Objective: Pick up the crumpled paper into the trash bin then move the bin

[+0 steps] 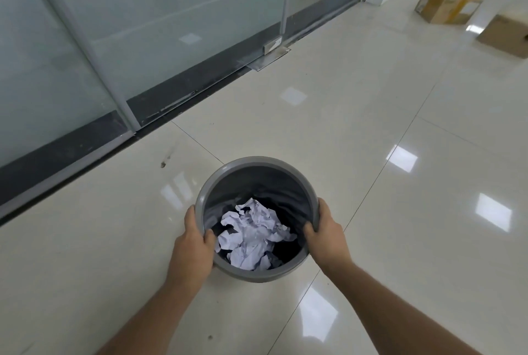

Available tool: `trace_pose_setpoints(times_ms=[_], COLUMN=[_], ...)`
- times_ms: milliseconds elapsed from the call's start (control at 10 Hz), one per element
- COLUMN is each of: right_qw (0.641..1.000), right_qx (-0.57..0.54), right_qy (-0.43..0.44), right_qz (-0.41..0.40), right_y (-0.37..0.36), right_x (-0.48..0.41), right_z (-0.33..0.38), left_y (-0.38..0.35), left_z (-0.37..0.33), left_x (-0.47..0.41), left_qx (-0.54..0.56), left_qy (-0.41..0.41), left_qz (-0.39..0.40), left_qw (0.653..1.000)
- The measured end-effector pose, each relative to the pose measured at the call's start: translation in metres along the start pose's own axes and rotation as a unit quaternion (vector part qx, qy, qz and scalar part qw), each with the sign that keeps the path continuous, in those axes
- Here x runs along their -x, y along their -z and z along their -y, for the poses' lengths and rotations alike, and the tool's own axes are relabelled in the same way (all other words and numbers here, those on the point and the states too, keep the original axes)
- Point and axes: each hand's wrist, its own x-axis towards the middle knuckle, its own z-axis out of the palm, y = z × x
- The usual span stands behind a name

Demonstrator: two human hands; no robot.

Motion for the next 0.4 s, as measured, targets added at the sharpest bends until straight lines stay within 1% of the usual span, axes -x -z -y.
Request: trace_pose_setpoints(times_ms=[200, 300, 400], right_qw=[1.0, 1.0, 0.998], right_qx=[-0.001, 0.016, 0.069], right_qy=[-0.003, 0.007, -0.005], right_qz=[-0.006, 0.005, 0.007], right_y=[-0.006, -0.002, 0.013], right_x=[-0.003, -0.007, 0.011], right_z=[-0.004, 0.0, 0.003], left_y=[-0.005, -0.001, 0.02], left_z=[0.006, 0.006, 0.008], left_x=[-0.001, -0.005, 0.008], left_qx=[0.006, -0.003, -0.053], left_qy=[-0.004, -0.001, 0.046], left_qz=[0.0, 0.024, 0.04], left_qw=[1.0, 1.0, 0.997])
